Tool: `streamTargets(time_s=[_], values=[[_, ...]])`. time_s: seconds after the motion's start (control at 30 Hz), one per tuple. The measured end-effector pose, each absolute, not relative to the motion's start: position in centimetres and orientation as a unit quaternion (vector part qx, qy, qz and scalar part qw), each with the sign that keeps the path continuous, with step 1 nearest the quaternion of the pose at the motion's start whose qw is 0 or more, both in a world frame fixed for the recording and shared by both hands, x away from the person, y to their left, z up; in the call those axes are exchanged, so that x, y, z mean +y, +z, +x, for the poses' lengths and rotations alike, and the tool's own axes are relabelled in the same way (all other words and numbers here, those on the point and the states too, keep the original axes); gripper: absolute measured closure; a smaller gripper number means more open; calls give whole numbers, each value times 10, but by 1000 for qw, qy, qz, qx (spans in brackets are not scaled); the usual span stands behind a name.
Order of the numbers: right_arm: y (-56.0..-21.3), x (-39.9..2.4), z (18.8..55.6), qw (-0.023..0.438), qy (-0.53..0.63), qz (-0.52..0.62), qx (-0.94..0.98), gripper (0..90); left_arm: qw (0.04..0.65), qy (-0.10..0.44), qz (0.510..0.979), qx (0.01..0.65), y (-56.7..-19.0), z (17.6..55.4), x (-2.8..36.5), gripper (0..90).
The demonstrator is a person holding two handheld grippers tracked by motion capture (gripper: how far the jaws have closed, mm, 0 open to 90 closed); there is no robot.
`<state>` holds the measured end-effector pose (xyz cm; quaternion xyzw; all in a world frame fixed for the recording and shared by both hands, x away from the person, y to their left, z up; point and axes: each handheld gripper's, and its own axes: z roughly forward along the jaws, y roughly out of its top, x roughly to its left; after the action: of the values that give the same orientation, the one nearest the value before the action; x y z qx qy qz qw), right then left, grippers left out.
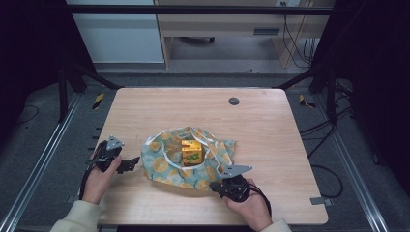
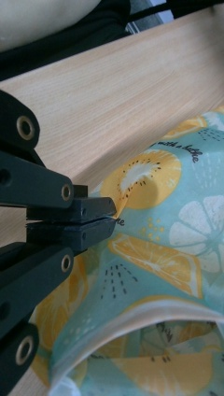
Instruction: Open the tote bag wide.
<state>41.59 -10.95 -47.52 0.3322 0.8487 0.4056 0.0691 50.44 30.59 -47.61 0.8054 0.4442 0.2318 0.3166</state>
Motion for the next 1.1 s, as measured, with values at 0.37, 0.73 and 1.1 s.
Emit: streamTargets(time_s=[0.37,0.73,1.1], values=[[-468,-113,415,94,414,335,841,764,316,226,806,446,-477,505,307,77],[-423,-123,414,149,448,337,815,563,316,226,805,449,-476,503,309,77],[-416,-122,469,170,404,378,815,493,352,234,794,438,-449,500,308,88]])
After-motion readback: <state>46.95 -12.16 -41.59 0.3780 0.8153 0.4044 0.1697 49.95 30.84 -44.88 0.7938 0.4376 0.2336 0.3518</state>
